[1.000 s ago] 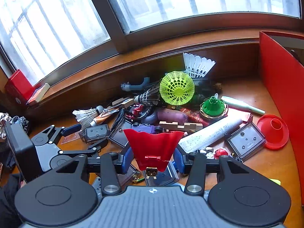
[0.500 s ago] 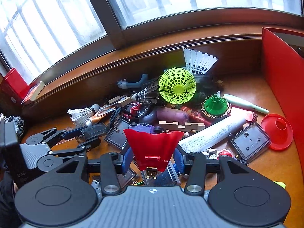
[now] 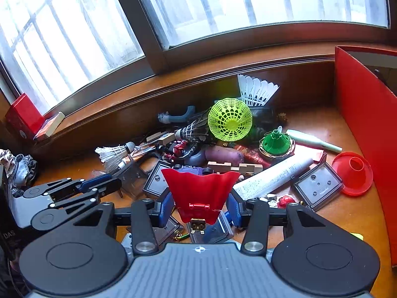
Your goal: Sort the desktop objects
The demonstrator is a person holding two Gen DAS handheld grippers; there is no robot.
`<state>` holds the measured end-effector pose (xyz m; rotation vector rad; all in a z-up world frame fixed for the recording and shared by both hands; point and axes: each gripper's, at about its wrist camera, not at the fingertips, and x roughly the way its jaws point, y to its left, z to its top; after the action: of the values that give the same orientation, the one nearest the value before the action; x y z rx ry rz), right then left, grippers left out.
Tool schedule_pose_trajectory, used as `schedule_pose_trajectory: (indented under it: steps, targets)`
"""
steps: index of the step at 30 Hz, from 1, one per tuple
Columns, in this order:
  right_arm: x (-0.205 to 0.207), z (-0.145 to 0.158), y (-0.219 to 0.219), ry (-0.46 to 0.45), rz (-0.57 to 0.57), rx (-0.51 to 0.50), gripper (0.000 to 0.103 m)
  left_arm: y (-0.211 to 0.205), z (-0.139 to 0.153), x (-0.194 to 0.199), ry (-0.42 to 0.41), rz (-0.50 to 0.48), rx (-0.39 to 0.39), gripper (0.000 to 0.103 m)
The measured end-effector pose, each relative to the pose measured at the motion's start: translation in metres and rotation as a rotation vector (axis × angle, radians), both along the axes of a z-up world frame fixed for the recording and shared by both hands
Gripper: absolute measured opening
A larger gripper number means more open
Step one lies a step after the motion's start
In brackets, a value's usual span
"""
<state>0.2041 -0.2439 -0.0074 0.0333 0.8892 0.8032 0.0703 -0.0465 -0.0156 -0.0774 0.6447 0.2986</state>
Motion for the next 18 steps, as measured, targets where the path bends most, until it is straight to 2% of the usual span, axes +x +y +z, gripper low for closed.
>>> schedule_pose_trajectory:
  steps: [2,5,6,7,15,17,18]
  targets:
    - [-0.001,0.0,-0.003,0.002,0.0,0.005,0.048,0.0,-0.002,0.0,0.017,0.009,-0.007,0.022]
    - [-0.004,0.0,-0.006,0.007,0.002,0.011,0.048,0.0,-0.011,0.003,0.033,0.028,-0.029,0.039]
    - [-0.004,0.0,-0.007,0.008,0.003,0.012,0.048,0.001,-0.013,0.004,0.034,0.038,-0.037,0.048]
    - [-0.005,-0.001,-0.008,0.009,0.003,0.013,0.048,0.001,-0.016,0.006,0.033,0.049,-0.043,0.05]
    - [-0.011,-0.002,-0.013,0.012,0.004,0.01,0.048,0.006,-0.019,0.024,-0.018,0.071,-0.065,0.05]
    - [-0.011,-0.002,-0.014,0.013,0.001,0.008,0.048,0.008,-0.02,0.03,-0.025,0.067,-0.071,0.049]
    - [-0.011,-0.003,-0.015,0.014,0.0,0.007,0.048,0.009,-0.021,0.034,-0.021,0.063,-0.073,0.045]
